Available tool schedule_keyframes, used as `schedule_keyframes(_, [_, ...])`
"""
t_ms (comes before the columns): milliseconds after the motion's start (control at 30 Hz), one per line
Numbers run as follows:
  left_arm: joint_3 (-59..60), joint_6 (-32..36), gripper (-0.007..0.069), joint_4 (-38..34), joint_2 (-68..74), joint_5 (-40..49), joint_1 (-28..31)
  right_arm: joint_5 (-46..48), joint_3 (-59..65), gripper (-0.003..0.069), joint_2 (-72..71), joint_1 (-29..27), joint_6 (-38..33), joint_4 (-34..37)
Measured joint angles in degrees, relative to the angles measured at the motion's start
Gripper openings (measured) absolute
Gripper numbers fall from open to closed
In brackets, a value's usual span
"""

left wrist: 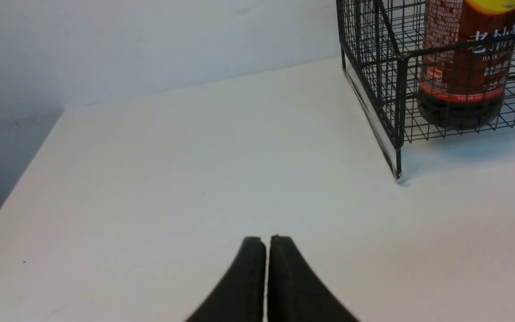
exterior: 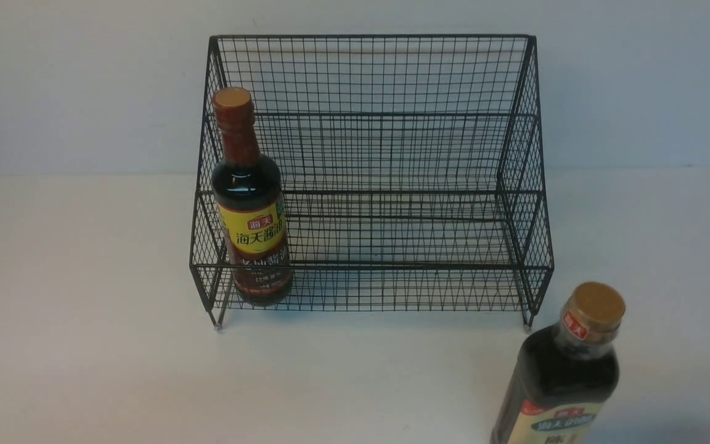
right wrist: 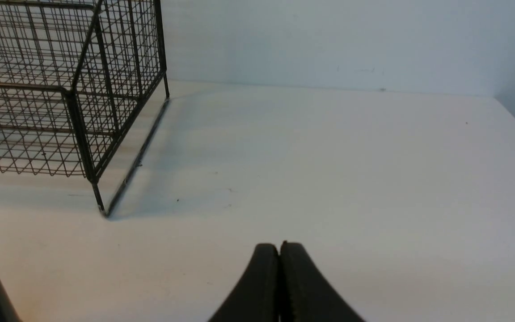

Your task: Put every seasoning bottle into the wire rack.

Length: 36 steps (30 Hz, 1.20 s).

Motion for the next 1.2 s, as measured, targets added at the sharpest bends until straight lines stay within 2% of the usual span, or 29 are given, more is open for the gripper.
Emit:
schedule_keyframes(267, [0.1,-0.2,-0.0005,-0.8,0.0,3.2,3.0,0.0,0.0,-0.0015,0.0,0.0,0.0,0.0])
schedule_keyframes(1200, [0.1,-0.1,-0.0005,-0.9,0.0,4.0,3.1,0.0,0.0,-0.0015,0.0,0.0,0.0,0.0])
